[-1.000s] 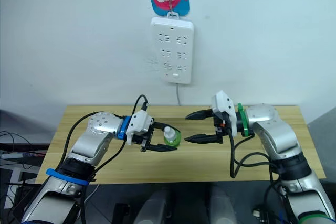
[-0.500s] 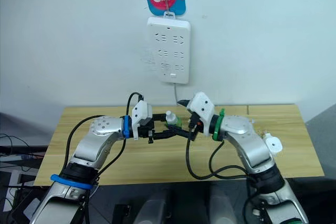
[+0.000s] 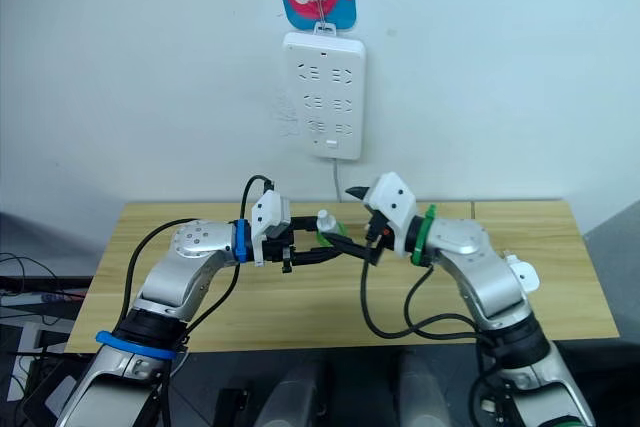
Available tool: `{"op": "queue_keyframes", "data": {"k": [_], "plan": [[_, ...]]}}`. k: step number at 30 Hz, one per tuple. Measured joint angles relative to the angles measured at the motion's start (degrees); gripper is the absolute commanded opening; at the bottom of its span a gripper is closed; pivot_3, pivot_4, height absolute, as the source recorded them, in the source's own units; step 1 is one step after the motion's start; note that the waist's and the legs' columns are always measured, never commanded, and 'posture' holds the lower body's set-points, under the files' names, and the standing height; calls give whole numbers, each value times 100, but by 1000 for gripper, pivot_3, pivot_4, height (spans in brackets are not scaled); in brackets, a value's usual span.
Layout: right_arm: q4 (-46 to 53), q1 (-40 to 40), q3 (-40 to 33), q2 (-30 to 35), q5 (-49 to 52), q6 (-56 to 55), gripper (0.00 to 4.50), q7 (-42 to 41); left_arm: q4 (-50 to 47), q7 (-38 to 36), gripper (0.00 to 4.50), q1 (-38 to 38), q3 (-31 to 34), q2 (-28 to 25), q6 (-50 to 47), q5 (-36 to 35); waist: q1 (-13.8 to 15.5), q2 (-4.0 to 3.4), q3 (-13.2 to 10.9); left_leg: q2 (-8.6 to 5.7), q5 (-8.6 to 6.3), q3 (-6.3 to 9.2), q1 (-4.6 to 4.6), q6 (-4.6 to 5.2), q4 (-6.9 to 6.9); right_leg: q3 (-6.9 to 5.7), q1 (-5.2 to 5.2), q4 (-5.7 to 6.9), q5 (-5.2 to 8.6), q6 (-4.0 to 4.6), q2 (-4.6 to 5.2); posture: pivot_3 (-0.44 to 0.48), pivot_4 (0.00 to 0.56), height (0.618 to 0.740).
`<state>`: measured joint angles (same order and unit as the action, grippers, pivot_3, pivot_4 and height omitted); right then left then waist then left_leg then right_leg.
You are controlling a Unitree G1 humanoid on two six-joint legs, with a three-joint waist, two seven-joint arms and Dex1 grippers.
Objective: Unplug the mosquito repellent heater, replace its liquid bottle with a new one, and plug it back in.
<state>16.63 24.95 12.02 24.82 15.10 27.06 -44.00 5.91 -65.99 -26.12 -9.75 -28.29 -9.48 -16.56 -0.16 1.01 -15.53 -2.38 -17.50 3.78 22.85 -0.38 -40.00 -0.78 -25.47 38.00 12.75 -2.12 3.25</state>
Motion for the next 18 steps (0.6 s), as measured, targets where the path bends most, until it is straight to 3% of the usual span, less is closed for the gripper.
{"op": "queue_keyframes", "data": {"k": [3,9,18], "plan": [[198,-109,-312,339,215,153,4462,-160,-31,-89,2258,66,1,-60,1,-4,1,0,0,2,0,0,0,0,0,1,0,0,0,0,0,43,240,740],[457,-179,-277,389,501,257,4462,-443,-30,-109,2258,49,0,-63,14,-3,-11,1,1,6,0,-1,-2,0,0,3,0,2,0,0,-1,45,234,740],[-188,405,523,-824,-182,109,4462,418,-65,-163,2258,-44,-9,-42,51,-2,-11,5,9,3,1,-4,-2,-2,0,0,-4,3,0,0,-2,54,227,740]]}}
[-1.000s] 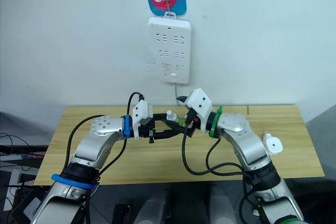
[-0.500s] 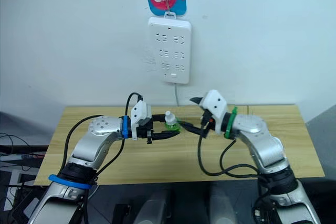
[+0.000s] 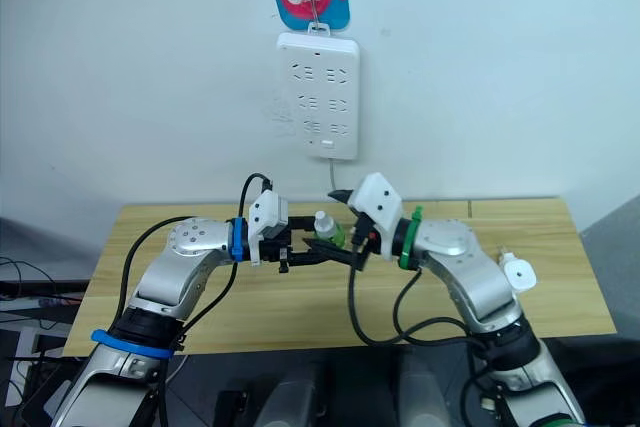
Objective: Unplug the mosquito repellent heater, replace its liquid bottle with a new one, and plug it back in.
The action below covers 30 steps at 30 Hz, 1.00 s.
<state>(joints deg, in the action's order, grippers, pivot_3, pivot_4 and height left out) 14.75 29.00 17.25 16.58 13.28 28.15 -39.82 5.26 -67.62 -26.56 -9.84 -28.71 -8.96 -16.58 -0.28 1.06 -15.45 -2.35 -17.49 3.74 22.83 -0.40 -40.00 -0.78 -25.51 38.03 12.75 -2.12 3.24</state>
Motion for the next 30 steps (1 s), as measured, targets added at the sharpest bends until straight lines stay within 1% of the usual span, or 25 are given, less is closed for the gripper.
{"op": "queue_keyframes", "data": {"k": [2,5,9,12,16,19,22,25,26,27,30], "plan": [[-207,51,12,-104,-111,-30,4462,147,-28,-8,2258,3,-2,3,4,0,22,0,1,-3,0,2,2,0,0,-1,0,-2,0,0,0,55,225,740],[-285,67,10,-67,-125,-65,4462,126,-29,21,2258,24,-3,4,2,6,34,0,1,-8,0,1,5,0,0,-1,0,-5,0,0,1,56,225,740],[-35,-70,-84,404,-11,-128,4462,-140,-26,71,2258,29,-3,6,0,27,36,0,1,-8,0,2,4,0,0,-1,1,-4,0,0,1,56,226,740],[279,-274,-323,759,240,27,4462,-350,-32,73,2258,28,3,8,12,25,23,1,1,-5,-1,0,3,1,1,0,1,-3,0,0,1,51,228,740],[561,-465,-820,1260,548,288,4462,-524,-30,30,2258,68,4,-23,53,24,20,1,2,-2,-1,-3,2,2,0,1,1,-2,0,0,1,42,228,740],[768,-566,-930,1287,937,561,4462,-656,-25,-11,2258,67,4,-21,66,24,0,1,2,4,-1,-4,1,2,1,3,0,0,0,0,0,37,228,740],[853,-551,-926,1071,1292,843,4462,-631,-10,-51,2258,47,4,-18,71,25,-2,1,2,4,-1,-2,0,2,0,3,1,1,0,0,0,34,229,740],[862,-430,-907,688,1539,1055,3913,-495,7,-58,2258,-7,3,-13,72,27,0,2,2,3,-1,-3,1,2,0,3,1,1,0,0,-1,36,229,740],[859,-350,-884,594,1550,1100,3537,-426,10,-60,2258,-25,3,-13,73,27,1,1,2,2,-1,-3,1,2,0,2,0,0,0,0,0,36,229,740],[859,-274,-851,530,1546,1114,3260,-356,11,-64,2258,-34,3,-11,73,27,1,1,2,2,-1,-3,1,2,0,2,0,0,0,0,-1,38,230,740],[855,-187,-693,449,1498,1147,3260,-226,10,-74,2258,-36,2,-12,71,27,2,1,3,1,-1,-1,2,2,1,1,0,-2,0,0,-1,40,233,740]]}}
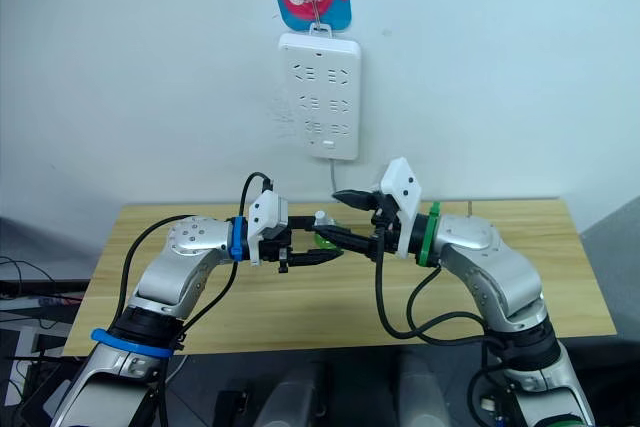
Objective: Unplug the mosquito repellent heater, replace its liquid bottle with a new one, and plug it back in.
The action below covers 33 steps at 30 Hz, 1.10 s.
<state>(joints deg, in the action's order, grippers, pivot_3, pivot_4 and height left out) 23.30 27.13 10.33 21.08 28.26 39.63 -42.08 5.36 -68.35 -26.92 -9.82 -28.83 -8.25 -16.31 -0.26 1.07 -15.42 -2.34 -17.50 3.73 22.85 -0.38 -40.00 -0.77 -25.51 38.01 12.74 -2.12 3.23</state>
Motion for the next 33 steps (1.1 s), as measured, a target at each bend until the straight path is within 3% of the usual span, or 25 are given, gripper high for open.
{"op": "queue_keyframes", "data": {"k": [7,10,17,23,29,33], "plan": [[-140,81,264,-109,-127,56,3260,103,0,-9,2258,0,-12,0,0,2,1,0,0,-1,0,-1,-1,0,0,0,0,2,0,0,0,49,234,740],[-210,116,279,-105,-180,24,2724,84,-1,1,2258,1,-56,0,0,6,2,0,0,-2,0,-2,-1,0,-1,-1,0,2,0,0,0,54,236,740],[-231,161,271,-89,-186,-44,217,-29,-10,16,2258,59,-105,-8,1,65,6,0,0,-1,0,-2,-1,0,0,0,0,2,0,0,0,54,239,740],[-230,302,136,-187,82,213,199,11,34,22,2258,74,-103,-10,38,88,6,0,0,-1,0,-2,0,0,-1,0,-1,2,0,0,1,42,246,740],[222,1467,-1159,-575,1386,1093,199,940,326,30,2258,78,-98,-12,245,125,-9,-1,0,2,0,7,1,0,2,1,-5,3,0,0,3,25,253,740],[357,1153,-1579,-306,1206,1065,199,1583,435,82,2258,164,-36,-31,280,127,31,0,0,-8,-1,13,9,1,4,-2,-1,-5,0,0,12,15,263,740]]}}
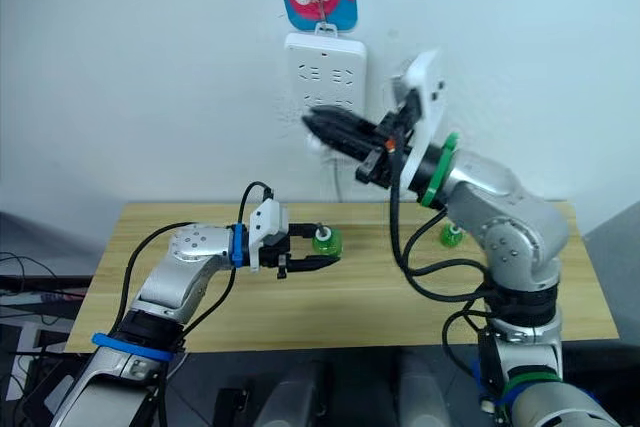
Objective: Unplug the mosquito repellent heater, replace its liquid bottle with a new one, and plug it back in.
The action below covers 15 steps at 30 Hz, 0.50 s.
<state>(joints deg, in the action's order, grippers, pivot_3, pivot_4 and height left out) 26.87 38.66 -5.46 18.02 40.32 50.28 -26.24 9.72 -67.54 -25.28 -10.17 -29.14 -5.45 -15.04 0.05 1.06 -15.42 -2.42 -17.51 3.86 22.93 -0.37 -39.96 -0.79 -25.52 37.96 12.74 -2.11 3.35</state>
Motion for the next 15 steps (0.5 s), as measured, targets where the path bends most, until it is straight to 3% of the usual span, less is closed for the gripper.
{"op": "queue_keyframes", "data": {"k": [3,7,15], "plan": [[-146,-1030,279,403,-1018,-830,199,183,-14,84,2258,-11,93,10,-30,-9,-3,1,0,-6,-1,-11,1,3,0,3,-1,1,0,0,1,12,281,740],[-1041,-2143,637,167,-2333,-2355,199,673,-230,214,2258,-36,163,64,-222,-86,-70,3,-5,6,-1,-36,-5,3,0,7,-8,14,0,-1,-4,15,311,740],[-3435,-2360,787,-855,-3255,-4715,199,1151,-1208,504,2258,6,181,100,-972,-350,-203,-8,-185,23,-12,-48,-28,23,5,17,0,17,1,1,-20,60,405,740]]}}
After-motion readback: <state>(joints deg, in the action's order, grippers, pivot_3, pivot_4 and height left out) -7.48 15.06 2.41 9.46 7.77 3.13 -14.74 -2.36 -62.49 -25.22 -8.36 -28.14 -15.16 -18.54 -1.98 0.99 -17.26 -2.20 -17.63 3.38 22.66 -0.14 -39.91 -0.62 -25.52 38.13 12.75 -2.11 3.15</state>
